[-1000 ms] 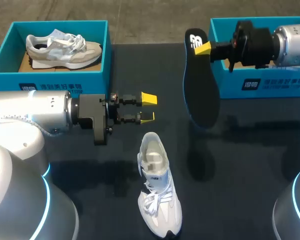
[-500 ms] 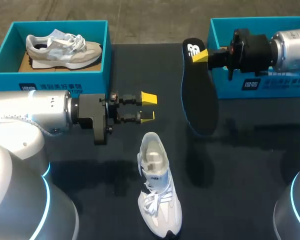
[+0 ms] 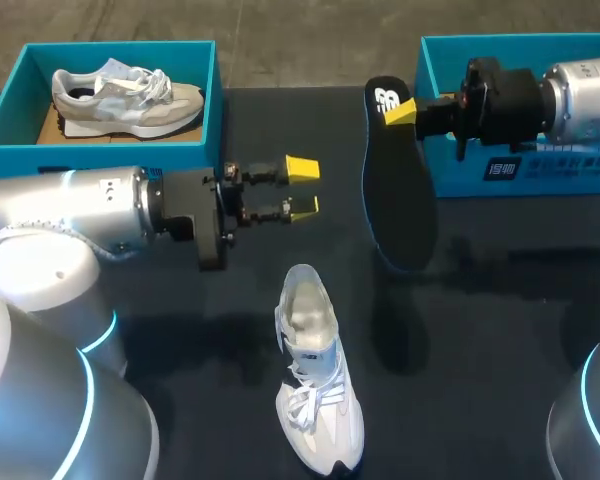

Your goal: Take the shoe out of the shoebox, open the shoe tongue, remove and reinsert the insole, then place the shoe into the shoebox

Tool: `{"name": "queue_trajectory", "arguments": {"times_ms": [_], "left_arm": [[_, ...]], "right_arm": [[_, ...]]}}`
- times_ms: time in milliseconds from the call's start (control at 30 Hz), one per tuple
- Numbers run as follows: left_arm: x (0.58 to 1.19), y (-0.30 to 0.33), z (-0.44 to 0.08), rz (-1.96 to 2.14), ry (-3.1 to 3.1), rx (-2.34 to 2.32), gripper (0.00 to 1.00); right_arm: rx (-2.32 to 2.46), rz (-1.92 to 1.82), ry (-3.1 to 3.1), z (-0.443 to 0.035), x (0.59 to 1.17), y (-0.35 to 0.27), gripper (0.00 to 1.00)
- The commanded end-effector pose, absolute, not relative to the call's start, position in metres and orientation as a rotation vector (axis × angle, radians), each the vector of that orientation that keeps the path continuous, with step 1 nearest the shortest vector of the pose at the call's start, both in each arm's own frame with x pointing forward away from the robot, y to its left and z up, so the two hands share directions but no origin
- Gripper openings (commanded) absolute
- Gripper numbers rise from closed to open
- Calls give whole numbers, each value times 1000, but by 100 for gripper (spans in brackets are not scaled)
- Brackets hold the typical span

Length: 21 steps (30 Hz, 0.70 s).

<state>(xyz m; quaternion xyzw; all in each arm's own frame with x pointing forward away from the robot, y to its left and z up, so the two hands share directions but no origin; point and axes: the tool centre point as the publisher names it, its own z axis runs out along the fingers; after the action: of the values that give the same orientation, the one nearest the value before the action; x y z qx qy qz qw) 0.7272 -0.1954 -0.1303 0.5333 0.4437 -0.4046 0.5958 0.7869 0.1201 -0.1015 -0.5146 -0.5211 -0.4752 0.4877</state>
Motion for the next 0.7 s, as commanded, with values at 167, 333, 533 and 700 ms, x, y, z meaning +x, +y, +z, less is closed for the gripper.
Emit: {"name": "queue_trajectory", "arguments": {"times_ms": [167, 333, 533, 700], "left_arm": [[735, -229, -115, -921, 1009, 1239, 100], [742, -239, -110, -912, 996, 1231, 100], [753, -254, -103, -913, 987, 1220, 81], [760, -270, -100, -911, 981, 1240, 76]], "right_arm": [[-1255, -1152, -1268, -101, 787, 120, 0], [-1255, -1152, -1268, -101, 787, 120, 0], [-1255, -1152, -1268, -101, 787, 120, 0], [-1255, -1152, -1268, -101, 787, 120, 0]]}}
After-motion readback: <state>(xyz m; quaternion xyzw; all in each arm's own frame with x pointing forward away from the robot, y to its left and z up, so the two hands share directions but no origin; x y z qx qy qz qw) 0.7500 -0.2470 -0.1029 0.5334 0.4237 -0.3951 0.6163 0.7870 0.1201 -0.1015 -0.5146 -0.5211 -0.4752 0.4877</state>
